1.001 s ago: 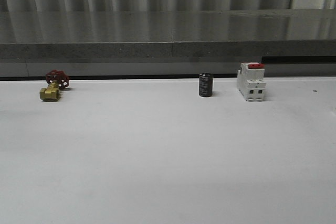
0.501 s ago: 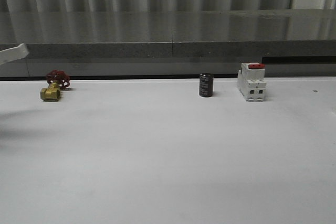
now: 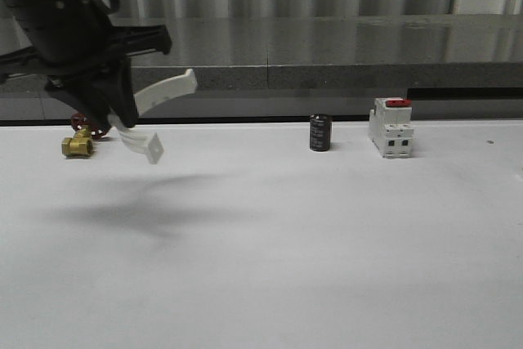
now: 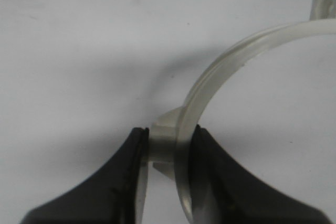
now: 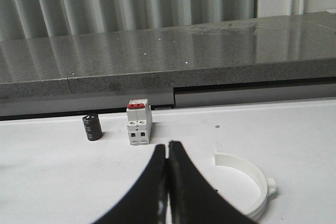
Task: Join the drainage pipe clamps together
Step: 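Lower the held clamp half onto the table center, open left gripper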
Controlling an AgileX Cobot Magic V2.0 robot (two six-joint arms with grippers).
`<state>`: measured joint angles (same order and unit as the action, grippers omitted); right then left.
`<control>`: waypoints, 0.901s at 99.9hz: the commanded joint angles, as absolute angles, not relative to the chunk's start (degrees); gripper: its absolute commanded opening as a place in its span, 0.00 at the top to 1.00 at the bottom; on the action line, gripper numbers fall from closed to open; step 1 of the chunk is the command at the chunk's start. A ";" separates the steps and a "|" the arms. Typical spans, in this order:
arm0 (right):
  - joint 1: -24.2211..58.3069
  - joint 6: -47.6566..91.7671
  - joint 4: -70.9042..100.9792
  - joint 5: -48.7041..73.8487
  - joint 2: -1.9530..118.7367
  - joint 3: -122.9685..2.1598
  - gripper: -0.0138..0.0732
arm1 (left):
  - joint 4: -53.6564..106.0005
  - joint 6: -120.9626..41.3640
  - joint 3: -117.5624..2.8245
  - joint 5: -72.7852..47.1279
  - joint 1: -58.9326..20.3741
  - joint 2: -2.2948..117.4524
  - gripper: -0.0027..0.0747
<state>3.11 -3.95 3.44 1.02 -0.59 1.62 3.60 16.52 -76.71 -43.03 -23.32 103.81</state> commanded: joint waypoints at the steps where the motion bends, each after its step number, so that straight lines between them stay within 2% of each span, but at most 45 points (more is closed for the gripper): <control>1: 2.83 -3.77 3.20 -3.91 -1.69 0.60 0.92 | 2.91 19.41 -79.27 -40.65 -25.49 103.33 0.89; 28: 2.83 -3.77 3.20 -3.91 -1.69 0.60 0.92 | 1.85 22.77 -82.44 -40.40 -28.50 109.35 0.88; 90: 2.83 -3.77 3.20 -3.91 -1.69 0.60 0.92 | 1.29 25.10 -82.44 -40.28 -28.50 114.62 0.88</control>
